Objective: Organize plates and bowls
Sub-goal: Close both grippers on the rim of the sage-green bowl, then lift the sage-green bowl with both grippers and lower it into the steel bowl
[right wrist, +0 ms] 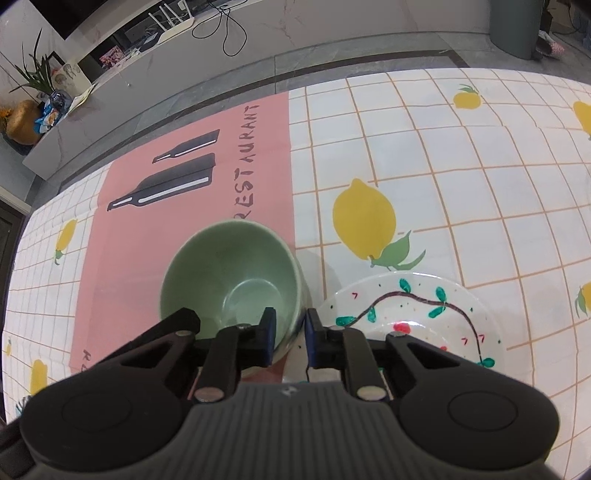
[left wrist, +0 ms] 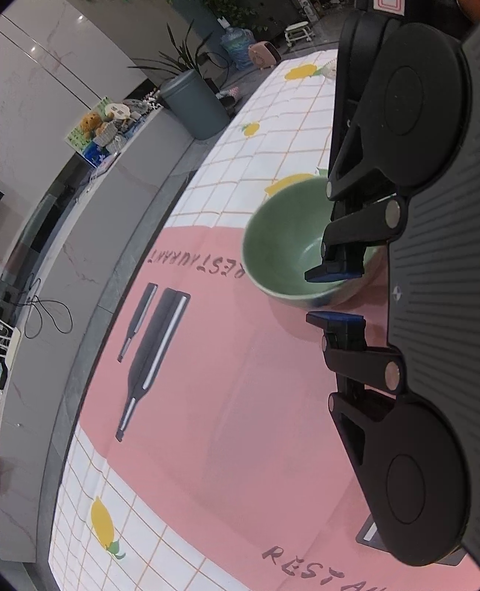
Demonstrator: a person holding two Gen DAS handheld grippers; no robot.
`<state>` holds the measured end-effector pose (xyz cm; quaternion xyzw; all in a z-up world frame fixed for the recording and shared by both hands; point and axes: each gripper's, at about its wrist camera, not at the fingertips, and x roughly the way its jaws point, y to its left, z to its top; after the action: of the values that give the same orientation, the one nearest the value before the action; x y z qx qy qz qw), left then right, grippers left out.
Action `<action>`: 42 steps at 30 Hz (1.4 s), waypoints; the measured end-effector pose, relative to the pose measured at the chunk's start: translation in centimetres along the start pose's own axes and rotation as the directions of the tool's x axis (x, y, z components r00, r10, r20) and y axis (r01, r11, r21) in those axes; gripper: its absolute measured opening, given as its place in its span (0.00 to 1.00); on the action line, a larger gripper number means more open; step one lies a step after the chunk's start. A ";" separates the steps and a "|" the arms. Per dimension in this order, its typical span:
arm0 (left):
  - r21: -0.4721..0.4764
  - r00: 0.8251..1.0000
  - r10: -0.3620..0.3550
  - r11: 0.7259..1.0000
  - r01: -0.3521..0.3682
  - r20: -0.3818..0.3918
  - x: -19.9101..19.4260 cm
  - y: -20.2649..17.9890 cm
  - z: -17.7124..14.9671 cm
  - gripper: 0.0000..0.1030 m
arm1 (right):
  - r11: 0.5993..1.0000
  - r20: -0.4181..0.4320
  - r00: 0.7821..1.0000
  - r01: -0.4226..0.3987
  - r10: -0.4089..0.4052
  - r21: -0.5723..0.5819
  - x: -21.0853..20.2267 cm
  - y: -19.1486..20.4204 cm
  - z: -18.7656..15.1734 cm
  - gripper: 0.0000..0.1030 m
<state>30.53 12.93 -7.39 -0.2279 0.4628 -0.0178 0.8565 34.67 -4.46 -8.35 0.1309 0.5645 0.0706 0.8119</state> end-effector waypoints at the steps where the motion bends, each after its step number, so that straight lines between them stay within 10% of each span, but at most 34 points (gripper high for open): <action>1: -0.006 1.000 -0.002 1.000 0.002 -0.001 0.0 0.1 0.0 0.17 | 1.000 0.001 1.000 0.001 -0.001 -0.001 0.1 0.0 0.0 0.14; 27: 0.017 0.997 0.067 0.998 -0.066 -0.025 0.3 -0.3 -0.4 0.16 | 1.000 -0.028 1.000 -0.008 0.008 -0.023 0.8 0.9 0.2 0.10; 42: 0.022 0.997 0.078 0.997 -0.077 -0.021 -6.1 -1.8 -2.2 0.12 | 0.999 -0.002 0.999 -0.041 0.041 0.012 -5.5 1.0 -3.0 0.10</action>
<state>25.60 11.94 -2.84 -0.2005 0.4803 0.0082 0.8539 29.92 -4.58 -4.16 0.1472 0.5631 0.0841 0.8088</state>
